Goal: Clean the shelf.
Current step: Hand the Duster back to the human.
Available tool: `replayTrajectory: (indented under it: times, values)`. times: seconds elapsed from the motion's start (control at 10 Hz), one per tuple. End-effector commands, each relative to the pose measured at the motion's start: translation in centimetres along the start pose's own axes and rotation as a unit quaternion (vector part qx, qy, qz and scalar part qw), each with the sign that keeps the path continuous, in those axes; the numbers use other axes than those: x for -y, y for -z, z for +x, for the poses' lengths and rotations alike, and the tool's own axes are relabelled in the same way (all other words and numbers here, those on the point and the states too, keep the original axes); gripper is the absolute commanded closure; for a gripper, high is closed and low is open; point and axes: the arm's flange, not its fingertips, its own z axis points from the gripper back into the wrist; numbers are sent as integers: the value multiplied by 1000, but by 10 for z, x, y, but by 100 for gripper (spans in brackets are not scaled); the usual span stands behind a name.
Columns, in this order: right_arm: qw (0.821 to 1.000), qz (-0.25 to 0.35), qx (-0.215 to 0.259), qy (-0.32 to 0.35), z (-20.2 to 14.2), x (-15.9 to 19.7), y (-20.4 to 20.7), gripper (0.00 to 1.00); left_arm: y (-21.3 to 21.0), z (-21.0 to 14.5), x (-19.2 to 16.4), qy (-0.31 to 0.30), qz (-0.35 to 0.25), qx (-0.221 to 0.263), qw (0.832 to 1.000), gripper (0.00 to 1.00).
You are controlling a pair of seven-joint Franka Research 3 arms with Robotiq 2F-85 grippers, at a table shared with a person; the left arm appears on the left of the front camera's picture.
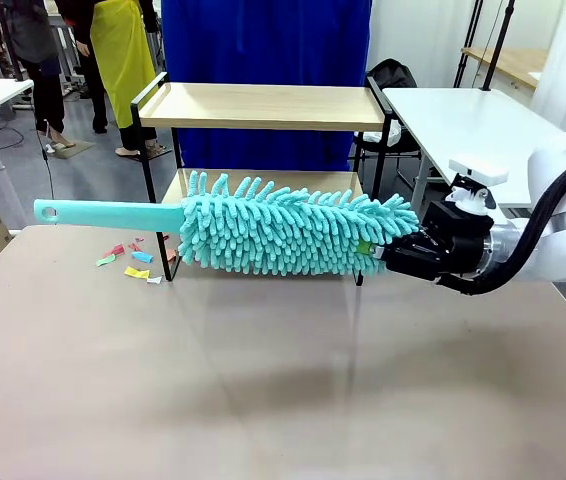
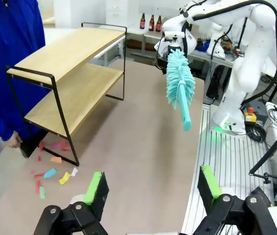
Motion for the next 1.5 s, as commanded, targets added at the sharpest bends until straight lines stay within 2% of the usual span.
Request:
replayTrajectory:
  times: [0.0,0.2,0.3,0.5,0.6,0.8,0.9,1.1,1.2,1.4]
  values:
    - [1000,-21,-2,-23,18,-5,-1,83,11,8,6,3,-2,3,1000,5]
    - [988,-103,0,-114,103,-36,0,83,11,8,6,3,-2,3,1000,5]
    - [973,-169,-5,-155,144,-48,-6,83,11,8,6,3,-2,3,1000,5]
    - [937,-292,-8,-190,192,-63,-25,83,11,8,6,3,-2,3,1000,5]
    - [907,-370,-3,-199,209,-71,-40,83,11,8,6,3,-2,3,1000,5]
    - [837,-506,-13,-207,226,-89,-69,83,11,8,6,3,-2,3,1000,5]
    - [807,-556,-15,-199,227,-98,-84,83,11,8,6,3,-2,3,1000,5]
    - [735,-653,-2,-184,230,-117,-115,83,11,8,6,3,-2,3,1000,5]
    - [720,-672,-4,-172,226,-120,-127,83,11,8,6,3,-2,3,1000,5]
    - [710,-689,-12,-146,196,-112,-152,83,11,8,6,3,-2,3,1000,5]
